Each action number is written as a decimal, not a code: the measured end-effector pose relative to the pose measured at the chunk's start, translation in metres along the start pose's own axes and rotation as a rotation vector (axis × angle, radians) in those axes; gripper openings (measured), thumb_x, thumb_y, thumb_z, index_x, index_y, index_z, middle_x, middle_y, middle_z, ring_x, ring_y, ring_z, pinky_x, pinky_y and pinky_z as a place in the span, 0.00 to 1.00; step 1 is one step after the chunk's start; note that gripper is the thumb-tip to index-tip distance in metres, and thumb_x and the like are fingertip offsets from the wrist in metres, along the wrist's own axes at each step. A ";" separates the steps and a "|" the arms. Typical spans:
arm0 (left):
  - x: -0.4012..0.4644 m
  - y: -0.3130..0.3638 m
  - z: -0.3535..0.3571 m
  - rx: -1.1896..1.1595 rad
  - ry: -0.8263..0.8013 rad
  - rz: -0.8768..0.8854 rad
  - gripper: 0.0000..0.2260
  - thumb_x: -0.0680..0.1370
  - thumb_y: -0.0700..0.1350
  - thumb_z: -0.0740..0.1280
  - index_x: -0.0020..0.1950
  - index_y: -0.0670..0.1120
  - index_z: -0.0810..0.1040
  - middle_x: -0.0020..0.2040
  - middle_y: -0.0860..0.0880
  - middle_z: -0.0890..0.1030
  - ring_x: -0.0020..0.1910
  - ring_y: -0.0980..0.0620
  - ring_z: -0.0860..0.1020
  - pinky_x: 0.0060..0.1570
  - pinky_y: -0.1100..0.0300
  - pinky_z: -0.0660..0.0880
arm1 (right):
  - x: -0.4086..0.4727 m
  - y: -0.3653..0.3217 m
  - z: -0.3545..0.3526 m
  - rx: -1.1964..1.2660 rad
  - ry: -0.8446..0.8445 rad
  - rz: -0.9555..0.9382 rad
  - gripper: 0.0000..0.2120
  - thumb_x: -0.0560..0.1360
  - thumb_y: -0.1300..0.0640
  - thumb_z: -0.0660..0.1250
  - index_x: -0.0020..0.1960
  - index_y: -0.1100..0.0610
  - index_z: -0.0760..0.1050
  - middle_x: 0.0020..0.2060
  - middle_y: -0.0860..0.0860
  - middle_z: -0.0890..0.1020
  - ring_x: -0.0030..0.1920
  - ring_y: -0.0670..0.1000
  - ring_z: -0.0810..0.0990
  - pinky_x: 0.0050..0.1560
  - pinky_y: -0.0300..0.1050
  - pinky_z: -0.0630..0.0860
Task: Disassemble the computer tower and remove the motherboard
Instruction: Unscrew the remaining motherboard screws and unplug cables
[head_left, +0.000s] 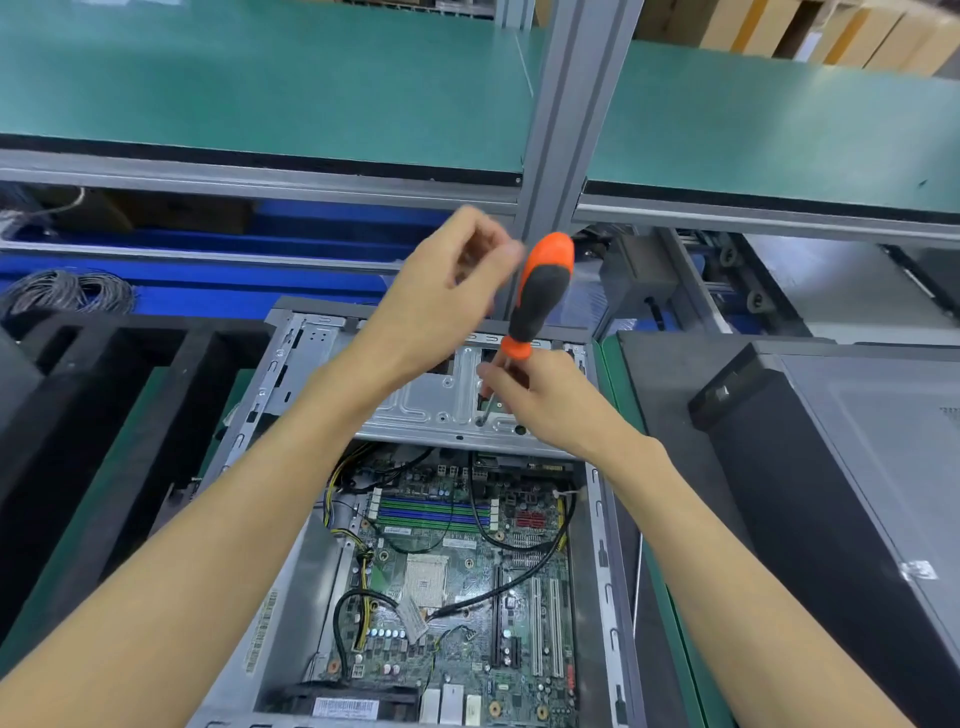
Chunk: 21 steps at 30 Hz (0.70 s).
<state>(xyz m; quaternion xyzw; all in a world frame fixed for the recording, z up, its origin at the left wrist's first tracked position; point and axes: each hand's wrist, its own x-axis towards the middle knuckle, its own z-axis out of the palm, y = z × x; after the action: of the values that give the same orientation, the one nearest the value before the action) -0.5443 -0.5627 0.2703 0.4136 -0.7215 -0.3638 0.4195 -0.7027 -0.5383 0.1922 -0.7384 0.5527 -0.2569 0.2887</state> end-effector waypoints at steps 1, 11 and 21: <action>-0.002 -0.010 -0.002 0.018 -0.022 -0.048 0.06 0.82 0.46 0.62 0.51 0.44 0.77 0.41 0.46 0.79 0.37 0.55 0.77 0.39 0.59 0.76 | -0.001 0.000 -0.001 0.019 0.026 -0.003 0.15 0.84 0.51 0.62 0.39 0.51 0.76 0.26 0.46 0.76 0.27 0.44 0.74 0.30 0.34 0.65; -0.045 -0.087 0.017 0.569 -0.450 -0.041 0.06 0.76 0.45 0.72 0.53 0.51 0.84 0.45 0.57 0.75 0.40 0.62 0.74 0.47 0.59 0.75 | -0.009 0.011 -0.017 0.337 0.251 0.094 0.16 0.84 0.52 0.61 0.39 0.53 0.74 0.26 0.46 0.75 0.25 0.49 0.71 0.24 0.41 0.68; -0.038 -0.088 0.029 0.668 -0.430 0.001 0.02 0.77 0.44 0.67 0.44 0.48 0.78 0.42 0.54 0.76 0.43 0.54 0.74 0.47 0.54 0.76 | -0.030 0.038 -0.042 0.205 0.365 0.131 0.15 0.84 0.51 0.62 0.39 0.51 0.74 0.28 0.47 0.77 0.27 0.47 0.74 0.29 0.50 0.75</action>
<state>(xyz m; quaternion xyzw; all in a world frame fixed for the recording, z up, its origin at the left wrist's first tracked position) -0.5330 -0.5583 0.1710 0.4410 -0.8719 -0.1872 0.1014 -0.7649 -0.5241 0.1928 -0.6088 0.6137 -0.4219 0.2734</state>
